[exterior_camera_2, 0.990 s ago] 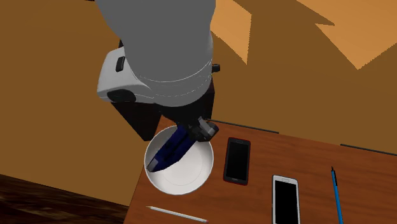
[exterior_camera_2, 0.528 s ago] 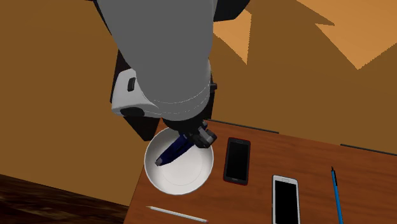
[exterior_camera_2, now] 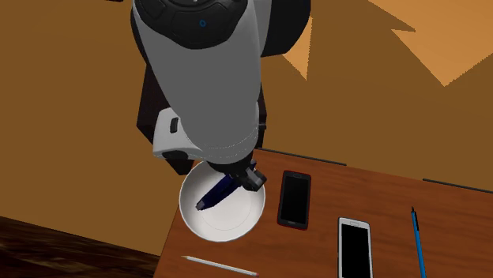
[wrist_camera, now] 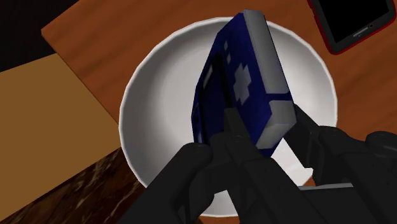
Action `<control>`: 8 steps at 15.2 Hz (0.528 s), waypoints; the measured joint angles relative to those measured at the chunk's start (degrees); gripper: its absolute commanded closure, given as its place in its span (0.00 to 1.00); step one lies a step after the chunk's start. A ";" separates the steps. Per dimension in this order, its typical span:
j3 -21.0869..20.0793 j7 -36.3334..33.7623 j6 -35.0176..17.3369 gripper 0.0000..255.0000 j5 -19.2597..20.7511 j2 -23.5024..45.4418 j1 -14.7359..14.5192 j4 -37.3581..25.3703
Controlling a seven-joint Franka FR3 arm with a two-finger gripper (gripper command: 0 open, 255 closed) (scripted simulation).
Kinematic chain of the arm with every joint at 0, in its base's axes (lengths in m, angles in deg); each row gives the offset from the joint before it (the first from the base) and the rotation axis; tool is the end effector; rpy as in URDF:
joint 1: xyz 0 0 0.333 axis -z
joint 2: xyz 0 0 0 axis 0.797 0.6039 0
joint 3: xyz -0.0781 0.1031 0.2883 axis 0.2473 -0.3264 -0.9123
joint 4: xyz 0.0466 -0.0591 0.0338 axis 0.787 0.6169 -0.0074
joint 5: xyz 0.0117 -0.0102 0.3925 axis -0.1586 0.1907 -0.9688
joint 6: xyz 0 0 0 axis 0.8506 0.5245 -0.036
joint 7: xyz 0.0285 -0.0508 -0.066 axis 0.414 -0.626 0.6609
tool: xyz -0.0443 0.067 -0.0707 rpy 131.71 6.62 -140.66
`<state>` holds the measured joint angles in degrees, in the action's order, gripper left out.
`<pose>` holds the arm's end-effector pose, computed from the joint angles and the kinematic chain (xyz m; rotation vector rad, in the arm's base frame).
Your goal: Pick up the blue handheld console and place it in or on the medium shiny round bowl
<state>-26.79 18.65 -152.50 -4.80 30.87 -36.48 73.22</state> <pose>0.5721 0.1072 0.4270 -2.8503 1.2580 0.0134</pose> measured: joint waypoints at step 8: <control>0.00 -0.03 -0.33 0.00 0.04 0.06 -0.01 0.24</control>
<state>-26.79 18.62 -152.83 -4.75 30.92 -36.49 73.46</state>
